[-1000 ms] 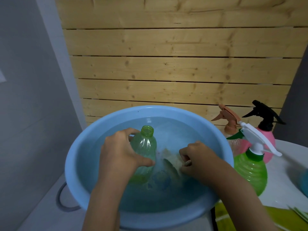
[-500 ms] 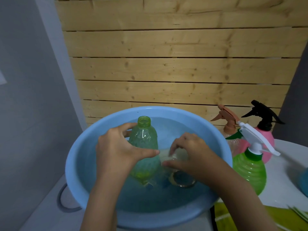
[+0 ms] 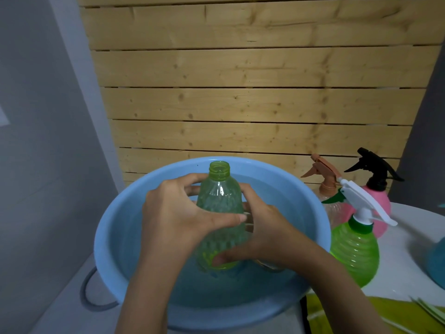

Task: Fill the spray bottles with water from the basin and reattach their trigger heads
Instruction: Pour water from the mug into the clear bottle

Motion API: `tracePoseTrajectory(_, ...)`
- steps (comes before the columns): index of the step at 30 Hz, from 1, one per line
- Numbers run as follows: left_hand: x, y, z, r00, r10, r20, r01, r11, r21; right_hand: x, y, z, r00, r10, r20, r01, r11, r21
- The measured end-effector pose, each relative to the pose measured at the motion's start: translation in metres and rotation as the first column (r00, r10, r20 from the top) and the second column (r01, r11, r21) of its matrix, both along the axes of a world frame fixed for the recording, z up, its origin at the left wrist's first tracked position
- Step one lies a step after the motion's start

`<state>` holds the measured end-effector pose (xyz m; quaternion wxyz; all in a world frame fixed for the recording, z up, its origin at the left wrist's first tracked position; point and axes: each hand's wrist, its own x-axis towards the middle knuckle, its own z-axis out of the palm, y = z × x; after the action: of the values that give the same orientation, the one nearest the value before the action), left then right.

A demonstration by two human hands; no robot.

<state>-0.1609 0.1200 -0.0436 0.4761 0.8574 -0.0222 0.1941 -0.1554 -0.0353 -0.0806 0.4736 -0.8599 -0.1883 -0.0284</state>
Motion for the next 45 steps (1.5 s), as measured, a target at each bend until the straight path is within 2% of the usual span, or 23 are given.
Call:
tracePoseTrajectory(9, -0.006, -0.011, -0.002, 0.994, -0.099, 0.053, 0.103, 0.992, -0.076, -0.009, -0.008, 0.005, 0.975, -0.145, 0.165, 0.155, 0.987, -0.049)
tracePoseTrajectory(13, -0.009, -0.018, -0.003, 0.990, -0.129, 0.054, 0.134, 0.985, -0.112, -0.019, -0.013, 0.012, 0.972, -0.164, 0.171, 0.152, 0.985, 0.077)
tracePoseTrajectory(17, -0.013, -0.028, -0.005, 0.985, -0.172, -0.008, 0.170, 0.979, -0.117, -0.025, -0.012, 0.016, 0.973, -0.188, 0.135, 0.156, 0.964, 0.216)
tracePoseTrajectory(20, -0.021, -0.037, -0.007, 0.961, -0.272, -0.045, 0.255, 0.938, -0.236, -0.028, -0.013, 0.018, 0.966, -0.223, 0.128, 0.185, 0.949, 0.254)
tracePoseTrajectory(23, -0.026, -0.041, -0.008, 0.934, -0.350, -0.071, 0.301, 0.878, -0.373, -0.032, -0.015, 0.021, 0.953, -0.241, 0.186, 0.208, 0.961, 0.181)
tracePoseTrajectory(26, -0.027, -0.041, -0.009, 0.929, -0.363, -0.075, 0.303, 0.859, -0.412, -0.036, -0.018, 0.022, 0.959, -0.206, 0.195, 0.173, 0.970, 0.172)
tracePoseTrajectory(30, -0.024, -0.041, -0.011, 0.945, -0.322, -0.057, 0.276, 0.878, -0.391, -0.040, -0.022, 0.022, 0.971, -0.172, 0.166, 0.143, 0.975, 0.171)
tracePoseTrajectory(35, -0.022, -0.043, -0.015, 0.982, -0.190, -0.012, 0.177, 0.937, -0.303, -0.043, -0.025, 0.018, 0.987, -0.112, 0.118, 0.088, 0.978, 0.191)
tracePoseTrajectory(40, -0.023, -0.048, -0.016, 0.990, -0.140, 0.017, 0.140, 0.953, -0.267, -0.047, -0.035, 0.014, 0.993, -0.073, 0.094, 0.065, 0.994, 0.088)
tracePoseTrajectory(45, -0.020, -0.045, -0.020, 0.995, -0.091, 0.029, 0.095, 0.971, -0.221, -0.049, -0.054, 0.014, 0.993, -0.116, 0.033, 0.108, 0.978, 0.179)
